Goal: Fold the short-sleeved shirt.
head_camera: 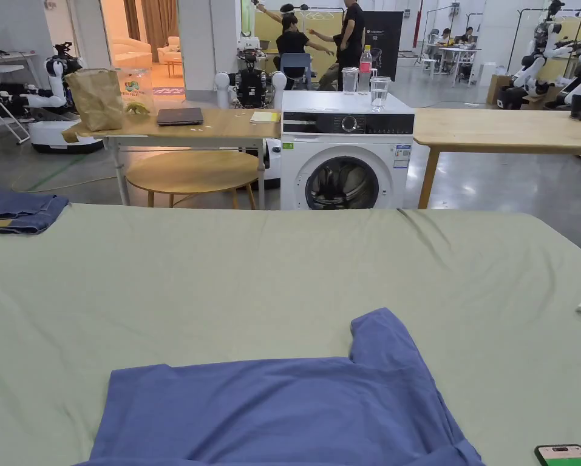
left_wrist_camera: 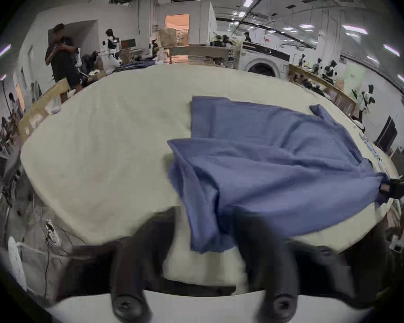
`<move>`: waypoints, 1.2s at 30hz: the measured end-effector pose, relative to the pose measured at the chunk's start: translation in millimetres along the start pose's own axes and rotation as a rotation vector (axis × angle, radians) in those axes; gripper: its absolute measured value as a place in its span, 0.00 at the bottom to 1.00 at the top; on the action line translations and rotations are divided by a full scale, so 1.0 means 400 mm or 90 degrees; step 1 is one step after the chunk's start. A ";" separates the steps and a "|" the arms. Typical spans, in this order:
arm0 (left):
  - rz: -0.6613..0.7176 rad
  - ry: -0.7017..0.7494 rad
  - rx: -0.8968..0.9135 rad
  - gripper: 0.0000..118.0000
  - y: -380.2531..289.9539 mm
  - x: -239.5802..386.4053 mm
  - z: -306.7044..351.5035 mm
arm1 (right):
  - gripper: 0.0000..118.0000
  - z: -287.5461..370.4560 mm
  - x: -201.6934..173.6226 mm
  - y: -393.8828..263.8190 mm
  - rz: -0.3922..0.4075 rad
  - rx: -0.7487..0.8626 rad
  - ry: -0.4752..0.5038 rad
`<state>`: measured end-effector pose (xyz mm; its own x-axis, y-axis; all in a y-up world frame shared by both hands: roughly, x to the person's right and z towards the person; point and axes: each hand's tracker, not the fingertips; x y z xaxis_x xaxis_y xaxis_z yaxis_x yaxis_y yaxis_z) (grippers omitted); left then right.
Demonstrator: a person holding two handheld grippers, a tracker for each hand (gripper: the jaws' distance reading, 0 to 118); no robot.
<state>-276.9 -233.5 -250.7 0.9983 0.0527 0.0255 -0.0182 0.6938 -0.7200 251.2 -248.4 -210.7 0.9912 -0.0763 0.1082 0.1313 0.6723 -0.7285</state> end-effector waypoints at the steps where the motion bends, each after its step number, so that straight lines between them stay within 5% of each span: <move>1: -0.007 0.002 0.023 0.88 0.009 0.000 0.032 | 0.93 0.021 -0.001 0.001 -0.004 0.008 0.002; 5: -0.078 0.041 0.114 0.88 0.099 0.059 0.118 | 0.93 0.122 -0.052 0.093 0.008 0.138 0.004; 11: -0.093 -0.018 0.175 0.87 0.207 0.144 0.014 | 0.90 0.075 -0.194 0.248 0.048 0.233 -0.006; 12: -0.103 -0.019 0.166 0.77 0.218 0.160 -0.006 | 0.74 0.056 -0.213 0.262 0.055 0.229 -0.013; 13: -0.116 -0.018 0.151 0.53 0.230 0.177 -0.029 | 0.44 0.036 -0.234 0.278 0.078 0.224 -0.023; 14: -0.118 -0.012 0.147 0.16 0.231 0.187 -0.047 | 0.04 0.017 -0.249 0.283 0.091 0.227 -0.045; 15: -0.121 0.004 0.139 0.00 0.234 0.194 -0.067 | 0.00 0.009 -0.266 0.292 0.087 0.224 -0.049; 18: -0.101 -0.025 0.119 0.00 0.240 0.180 -0.091 | 0.00 -0.014 -0.263 0.300 0.077 0.191 -0.004; 25: -0.089 0.004 0.080 0.00 0.284 0.098 -0.194 | 0.00 -0.085 -0.257 0.310 0.084 0.171 -0.005; 26: -0.085 0.014 0.085 0.01 0.305 0.090 -0.208 | 0.00 -0.097 -0.252 0.319 0.084 0.169 -0.005; 29: -0.089 0.038 0.072 0.93 0.384 0.052 -0.299 | 0.00 -0.132 -0.247 0.336 0.085 0.159 -0.015; 36: -0.109 0.089 -0.012 0.94 0.513 0.020 -0.552 | 0.00 -0.209 -0.187 0.394 0.085 0.128 -0.042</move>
<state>-260.5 -249.2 -551.4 0.9847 -0.1657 0.0536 0.1523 0.6700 -0.7266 199.0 -198.2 -390.3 0.9955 0.0662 0.0684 -0.0131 0.8068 -0.5907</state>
